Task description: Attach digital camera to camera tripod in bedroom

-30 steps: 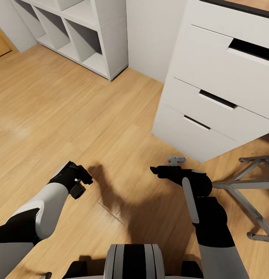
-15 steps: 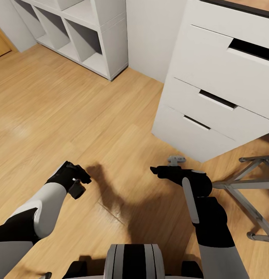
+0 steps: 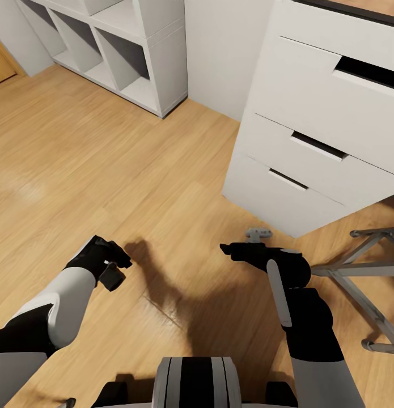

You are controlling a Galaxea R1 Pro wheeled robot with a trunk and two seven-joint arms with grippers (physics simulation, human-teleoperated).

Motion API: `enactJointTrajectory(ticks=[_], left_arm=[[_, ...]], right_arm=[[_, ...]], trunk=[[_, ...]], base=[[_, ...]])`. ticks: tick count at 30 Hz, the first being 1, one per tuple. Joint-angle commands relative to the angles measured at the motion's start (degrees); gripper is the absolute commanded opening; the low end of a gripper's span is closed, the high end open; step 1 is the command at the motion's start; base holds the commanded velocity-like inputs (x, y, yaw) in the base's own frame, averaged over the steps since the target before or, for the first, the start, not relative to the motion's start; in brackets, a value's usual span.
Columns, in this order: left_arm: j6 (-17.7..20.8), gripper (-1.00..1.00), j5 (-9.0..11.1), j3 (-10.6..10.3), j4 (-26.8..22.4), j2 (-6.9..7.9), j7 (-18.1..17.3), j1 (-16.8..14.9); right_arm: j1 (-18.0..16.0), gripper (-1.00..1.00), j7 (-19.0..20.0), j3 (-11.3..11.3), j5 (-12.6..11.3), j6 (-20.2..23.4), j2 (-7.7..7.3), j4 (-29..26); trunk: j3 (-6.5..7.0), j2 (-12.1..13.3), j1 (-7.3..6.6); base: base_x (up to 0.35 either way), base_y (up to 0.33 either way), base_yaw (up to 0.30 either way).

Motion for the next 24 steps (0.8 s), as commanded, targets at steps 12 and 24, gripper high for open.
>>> enactJointTrajectory(ticks=[12,24], left_arm=[[-0.3,1.00,0.4,0.1,-0.1,0.27,-0.1,0.0],[-0.3,1.00,0.4,0.1,-0.1,0.31,-0.1,0.0]], right_arm=[[0.0,1.00,-0.1,0.0,-0.3,0.2,0.02,0.0],[0.0,1.00,-0.1,0.0,-0.3,0.1,0.02,0.0]], trunk=[[-0.37,0.0,-0.01],[-1.29,0.0,-0.01]], base=[[0.000,0.000,0.000],[0.000,0.000,0.000]])
